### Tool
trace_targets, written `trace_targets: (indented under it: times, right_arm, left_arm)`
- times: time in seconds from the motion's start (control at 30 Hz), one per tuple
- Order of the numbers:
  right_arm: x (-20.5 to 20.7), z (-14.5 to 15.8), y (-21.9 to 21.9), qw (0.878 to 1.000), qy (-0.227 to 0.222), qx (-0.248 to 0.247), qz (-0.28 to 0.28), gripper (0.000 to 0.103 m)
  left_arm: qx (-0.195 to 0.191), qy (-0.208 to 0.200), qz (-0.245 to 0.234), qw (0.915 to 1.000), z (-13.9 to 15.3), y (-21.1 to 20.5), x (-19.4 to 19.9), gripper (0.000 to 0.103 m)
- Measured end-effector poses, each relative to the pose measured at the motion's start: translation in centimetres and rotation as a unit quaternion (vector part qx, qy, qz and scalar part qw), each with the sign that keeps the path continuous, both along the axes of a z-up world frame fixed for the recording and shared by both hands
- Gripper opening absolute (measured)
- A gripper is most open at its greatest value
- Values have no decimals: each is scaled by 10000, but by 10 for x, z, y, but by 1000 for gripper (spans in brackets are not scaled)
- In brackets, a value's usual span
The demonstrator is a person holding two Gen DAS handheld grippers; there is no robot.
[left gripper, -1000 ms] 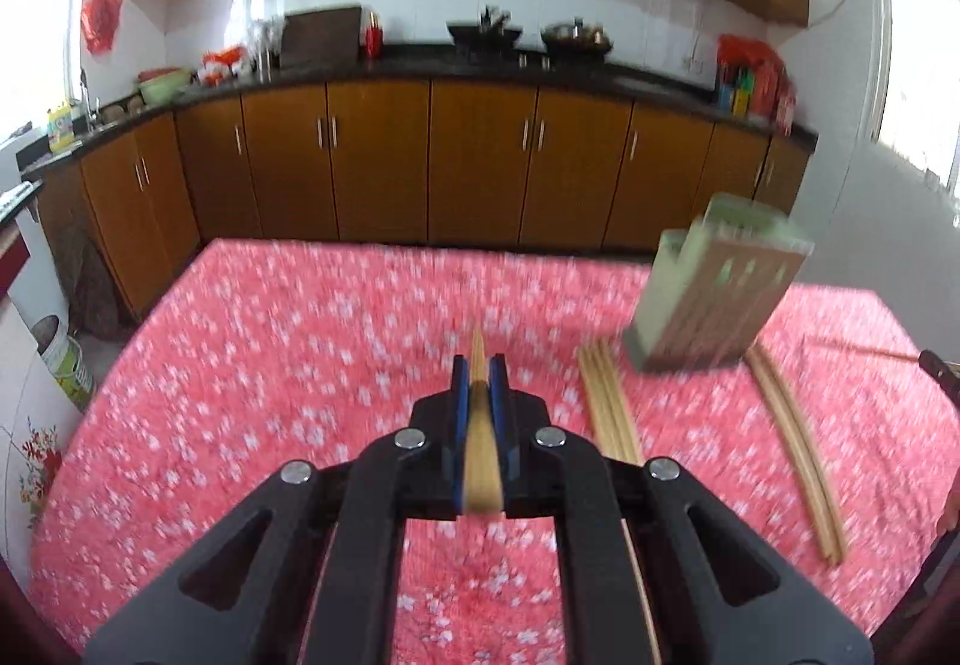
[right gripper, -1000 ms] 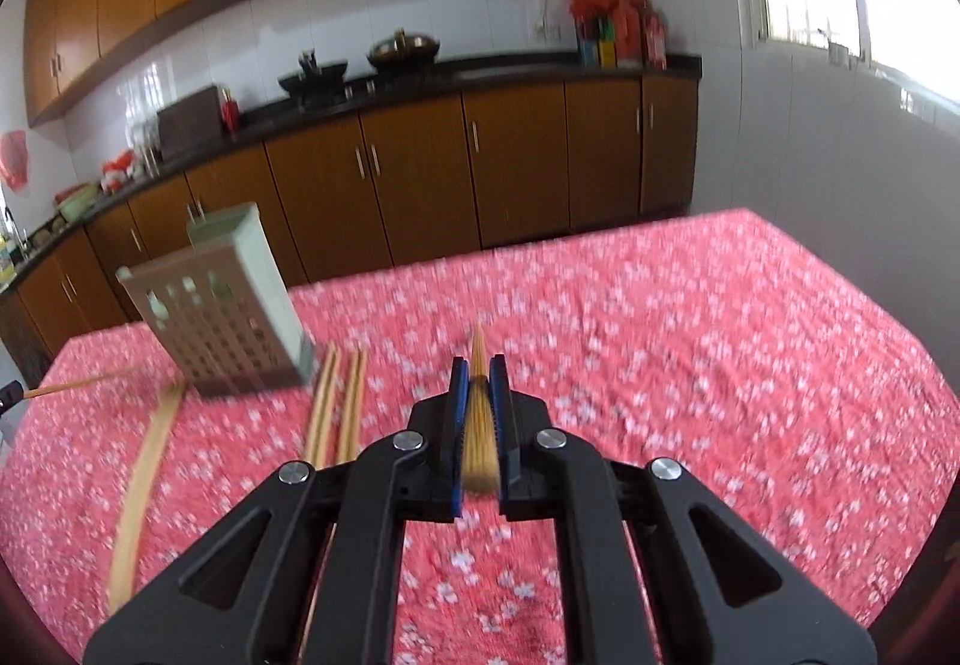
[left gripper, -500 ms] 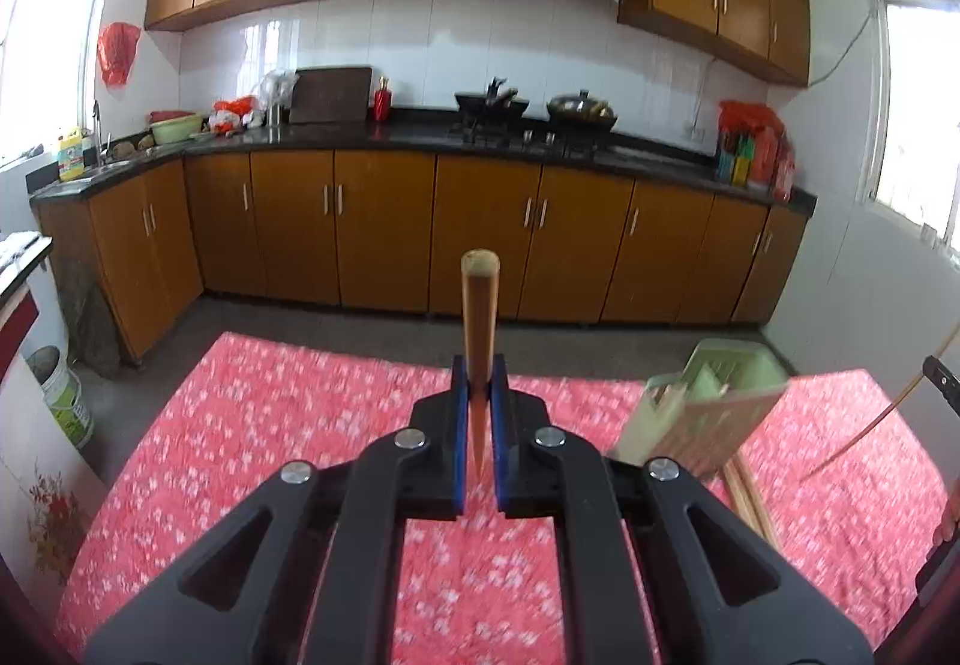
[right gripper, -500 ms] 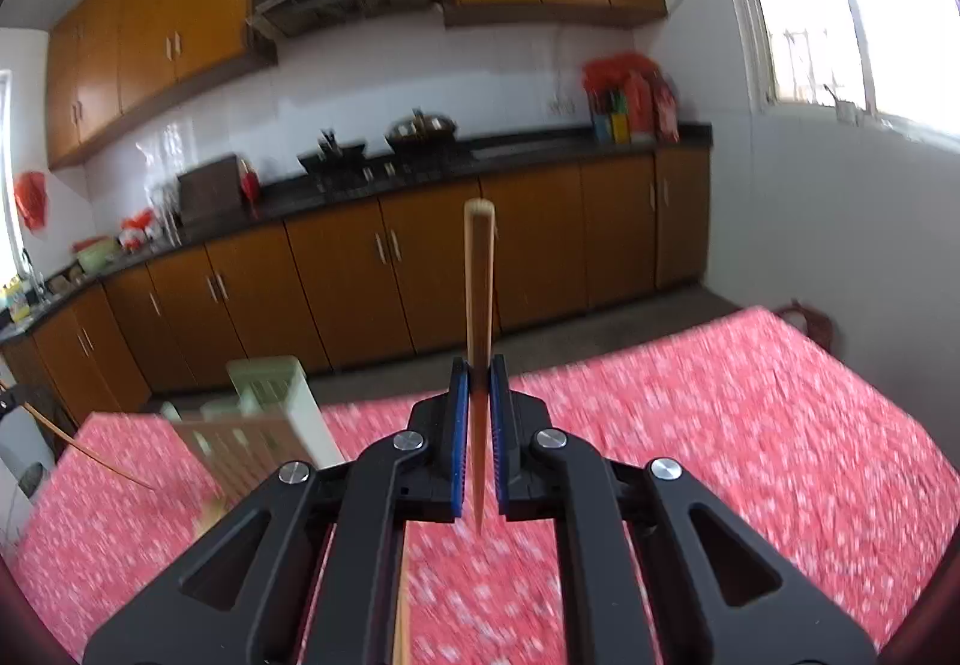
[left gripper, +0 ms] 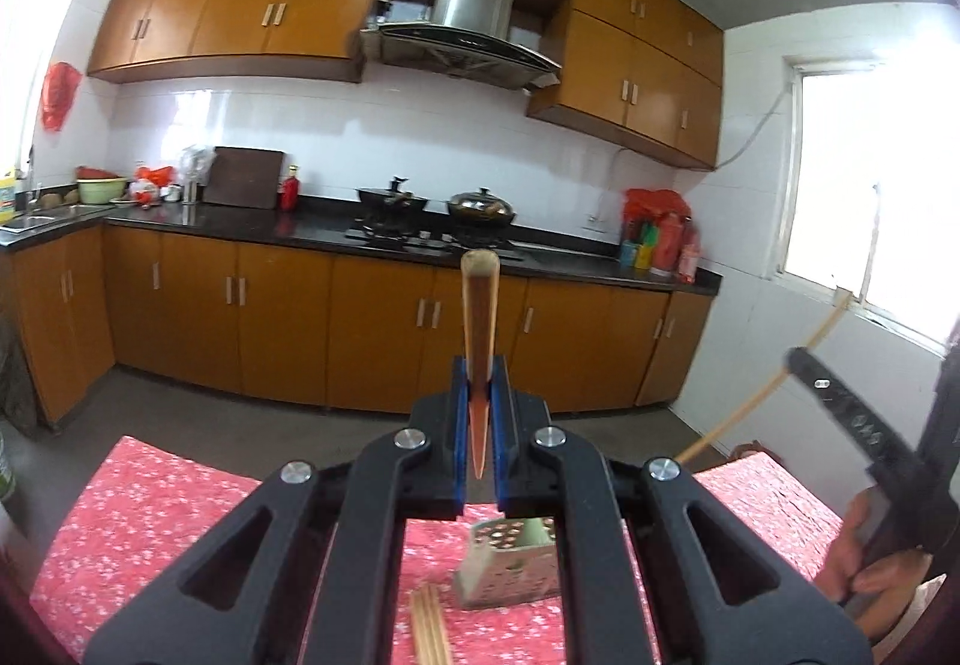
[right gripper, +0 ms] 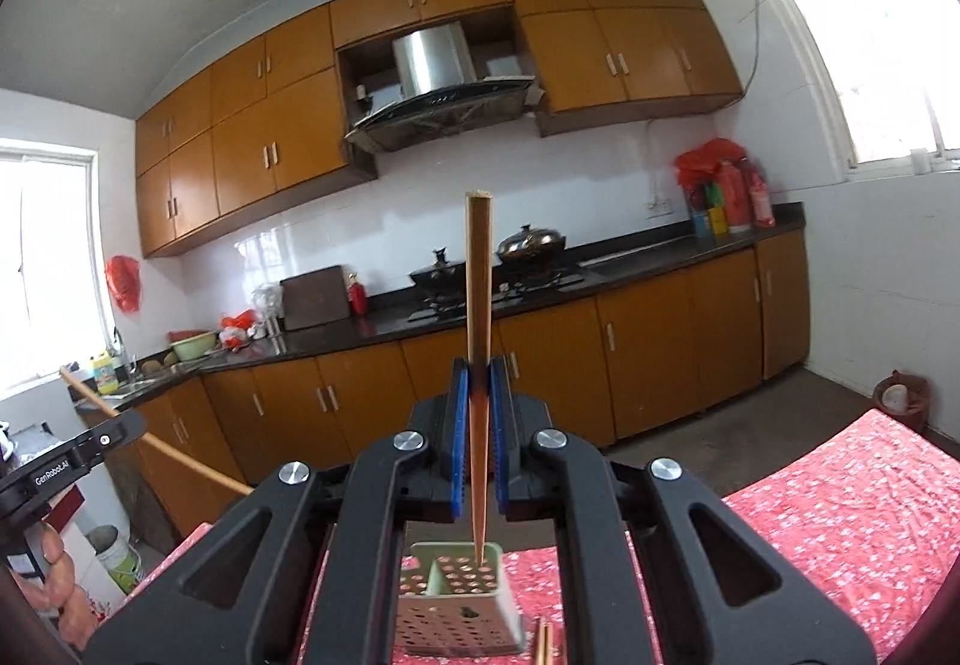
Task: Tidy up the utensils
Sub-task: 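Lift the held chopsticks upright with both tools and carry them over the perforated holder, then open both tools to drop the chopsticks into the perforated holder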
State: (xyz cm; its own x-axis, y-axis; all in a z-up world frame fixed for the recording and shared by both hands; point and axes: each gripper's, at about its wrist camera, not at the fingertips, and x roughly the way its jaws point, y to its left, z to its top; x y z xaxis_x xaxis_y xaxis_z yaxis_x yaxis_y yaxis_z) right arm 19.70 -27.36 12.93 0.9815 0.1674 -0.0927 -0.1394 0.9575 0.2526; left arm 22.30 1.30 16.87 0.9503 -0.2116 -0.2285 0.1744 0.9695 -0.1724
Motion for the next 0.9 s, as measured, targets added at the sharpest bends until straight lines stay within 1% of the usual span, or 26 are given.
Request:
trace_targets:
  times: [0.13, 0.2, 0.33, 0.43, 0.57, 0.7, 0.77, 0.8, 0.83, 0.9]
  right_arm:
    - [13, -17, 11, 9997, 221, -99, 42, 8]
    - [19, -23, 14, 9993, 350, -159, 43, 8]
    - [21, -32, 16, 9984, 518, -231, 51, 8]
    - [24, -37, 19, 9975, 652, -252, 64, 8]
    - [26, -39, 20, 9970, 747, -206, 53, 8]
    - [23, -34, 17, 9971, 737, -211, 42, 9]
    - [22, -32, 17, 9973, 708, -210, 24, 17]
    - [18, -29, 15, 9976, 665, -183, 3, 26]
    - [16, -29, 14, 9979, 633, -163, -15, 32]
    - [9, -24, 10, 9983, 567, -120, -38, 33]
  left_arm:
    - [-31, 218, -197, 9996, -19, -18, 15, 8]
    - [25, 339, -234, 9991, -31, -27, 24, 8]
    - [155, 583, -254, 9979, -51, -36, 36, 8]
    - [204, 709, -238, 9970, -62, -33, 40, 8]
    - [220, 838, -180, 9961, -70, -30, 45, 8]
    - [155, 859, -98, 9961, -70, -24, 42, 13]
    - [105, 841, -72, 9964, -69, -20, 40, 16]
    - [82, 816, -50, 9966, -68, -18, 38, 17]
    - [69, 797, -28, 9968, -67, -18, 36, 19]
    - [15, 730, 11, 9973, -63, -14, 31, 21]
